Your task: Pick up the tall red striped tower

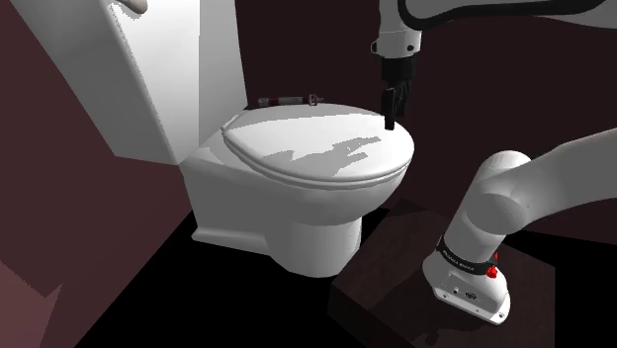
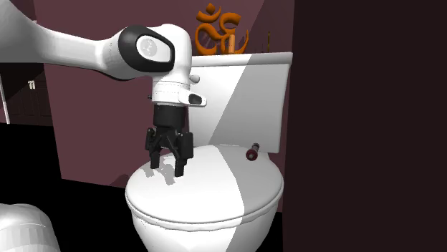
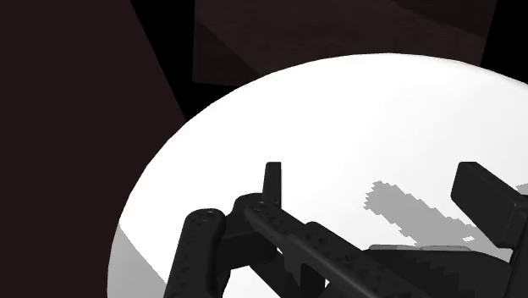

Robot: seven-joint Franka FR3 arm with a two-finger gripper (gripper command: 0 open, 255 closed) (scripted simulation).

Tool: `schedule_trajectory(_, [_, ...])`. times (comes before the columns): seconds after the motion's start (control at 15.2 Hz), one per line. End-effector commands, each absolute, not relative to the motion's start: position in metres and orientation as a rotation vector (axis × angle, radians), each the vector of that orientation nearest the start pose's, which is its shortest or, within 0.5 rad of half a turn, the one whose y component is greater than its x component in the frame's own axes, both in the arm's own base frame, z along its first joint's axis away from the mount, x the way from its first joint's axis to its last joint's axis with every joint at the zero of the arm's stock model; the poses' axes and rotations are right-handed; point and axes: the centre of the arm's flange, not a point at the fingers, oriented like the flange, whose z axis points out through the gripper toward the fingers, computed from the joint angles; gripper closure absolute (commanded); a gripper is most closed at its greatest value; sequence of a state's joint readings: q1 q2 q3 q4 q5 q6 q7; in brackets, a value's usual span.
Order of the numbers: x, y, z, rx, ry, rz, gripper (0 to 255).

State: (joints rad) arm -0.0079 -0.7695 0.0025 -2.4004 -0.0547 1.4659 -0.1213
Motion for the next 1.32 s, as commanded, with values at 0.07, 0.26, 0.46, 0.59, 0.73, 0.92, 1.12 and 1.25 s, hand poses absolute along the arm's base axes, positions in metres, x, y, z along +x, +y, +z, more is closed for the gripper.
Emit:
schedule_trajectory(0.07, [0.310, -0.011, 0.558, -3.162, -0.190, 0.269, 0])
schedule_trajectory(0.26, [0.350, -0.020, 0.560, -3.134, -0.217, 0.274, 0])
schedule_trajectory(0.46, [0.390, -0.029, 0.562, -3.106, -0.243, 0.279, 0])
schedule_trajectory(0.59, [0.417, -0.035, 0.564, -3.087, -0.261, 0.281, 0])
schedule_trajectory(0.73, [0.444, -0.040, 0.564, -3.068, -0.278, 0.284, 0])
schedule_trajectory(0.92, [0.484, -0.048, 0.565, -3.039, -0.303, 0.289, 0])
schedule_trajectory(1.12, [0.525, -0.055, 0.566, -3.010, -0.328, 0.293, 0])
schedule_trajectory(1.25, [0.552, -0.059, 0.566, -2.991, -0.344, 0.295, 0])
